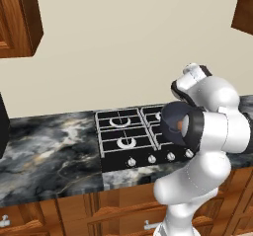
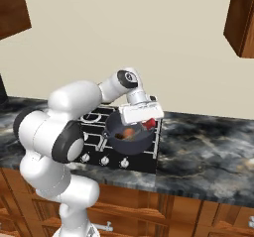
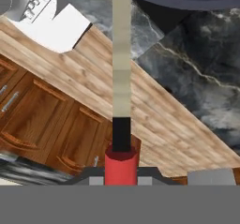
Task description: Put the sweet potato and onion in the pot. Retrieve the spatula and lightly stir the vegetables in the pot.
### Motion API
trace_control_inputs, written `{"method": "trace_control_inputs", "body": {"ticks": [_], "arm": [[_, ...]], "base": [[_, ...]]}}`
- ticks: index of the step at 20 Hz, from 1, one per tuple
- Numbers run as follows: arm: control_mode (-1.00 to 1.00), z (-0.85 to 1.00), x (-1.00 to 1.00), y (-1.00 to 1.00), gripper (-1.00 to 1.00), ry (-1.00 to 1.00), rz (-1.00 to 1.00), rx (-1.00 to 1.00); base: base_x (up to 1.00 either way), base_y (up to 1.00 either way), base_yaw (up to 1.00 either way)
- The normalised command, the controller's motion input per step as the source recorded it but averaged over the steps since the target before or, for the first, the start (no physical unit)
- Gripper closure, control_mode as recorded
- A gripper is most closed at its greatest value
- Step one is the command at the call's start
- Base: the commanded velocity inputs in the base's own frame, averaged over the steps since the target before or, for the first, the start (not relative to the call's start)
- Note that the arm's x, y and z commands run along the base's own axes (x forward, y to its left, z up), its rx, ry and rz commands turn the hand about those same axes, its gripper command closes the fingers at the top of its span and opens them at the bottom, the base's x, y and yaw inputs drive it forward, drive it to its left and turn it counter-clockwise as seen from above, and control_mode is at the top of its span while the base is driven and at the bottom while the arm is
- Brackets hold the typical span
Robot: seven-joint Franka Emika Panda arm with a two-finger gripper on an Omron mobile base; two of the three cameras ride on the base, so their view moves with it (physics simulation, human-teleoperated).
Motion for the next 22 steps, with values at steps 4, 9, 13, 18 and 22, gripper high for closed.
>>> {"method": "trace_control_inputs", "body": {"ticks": [4,9,13,18,22], "arm": [[-1.0,-0.01,0.02,0.0,1.0,0.2,0.0,0.0],[-1.0,0.08,0.18,0.0,1.0,0.07,0.0,0.0],[-1.0,0.11,0.33,0.0,1.0,0.0,0.0,0.0],[-1.0,-0.01,0.0,0.0,1.0,0.02,0.0,0.0],[-1.0,-0.31,0.12,0.0,1.0,0.1,0.0,-0.02]], "base": [[0.0,0.0,0.0],[0.0,0.0,0.0],[0.0,0.0,0.0],[0.0,0.0,0.0],[0.0,0.0,0.0]]}}
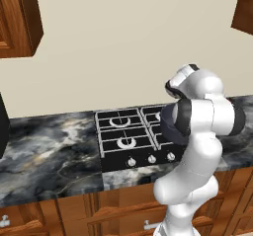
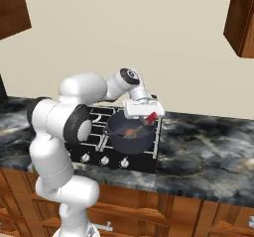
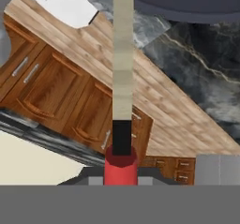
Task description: Put the sweet potato and onion in the pot. Retrieve the spatula and lightly stir the vegetables in the pot.
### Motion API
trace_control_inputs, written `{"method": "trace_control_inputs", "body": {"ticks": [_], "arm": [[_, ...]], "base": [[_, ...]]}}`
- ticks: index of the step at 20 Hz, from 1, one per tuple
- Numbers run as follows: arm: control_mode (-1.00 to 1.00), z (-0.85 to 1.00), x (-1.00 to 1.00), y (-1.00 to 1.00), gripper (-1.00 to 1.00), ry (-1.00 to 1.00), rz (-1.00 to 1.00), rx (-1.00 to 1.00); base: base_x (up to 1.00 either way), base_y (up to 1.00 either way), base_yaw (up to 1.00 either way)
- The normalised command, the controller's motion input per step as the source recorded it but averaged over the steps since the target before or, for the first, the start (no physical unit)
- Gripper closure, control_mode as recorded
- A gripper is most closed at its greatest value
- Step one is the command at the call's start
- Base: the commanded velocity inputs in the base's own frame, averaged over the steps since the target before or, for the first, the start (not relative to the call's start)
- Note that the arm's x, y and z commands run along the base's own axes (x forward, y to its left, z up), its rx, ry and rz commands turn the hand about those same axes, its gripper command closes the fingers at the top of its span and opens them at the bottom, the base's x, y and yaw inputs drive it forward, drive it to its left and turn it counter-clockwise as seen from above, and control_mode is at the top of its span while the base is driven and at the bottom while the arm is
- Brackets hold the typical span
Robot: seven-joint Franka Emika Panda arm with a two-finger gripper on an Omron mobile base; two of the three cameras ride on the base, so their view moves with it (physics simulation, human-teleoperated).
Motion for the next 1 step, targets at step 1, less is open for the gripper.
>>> {"method": "trace_control_inputs", "body": {"ticks": [1], "arm": [[-1.0,-0.46,0.31,0.0,1.0,0.09,0.0,-0.05]], "base": [[0.0,0.0,0.0]]}}
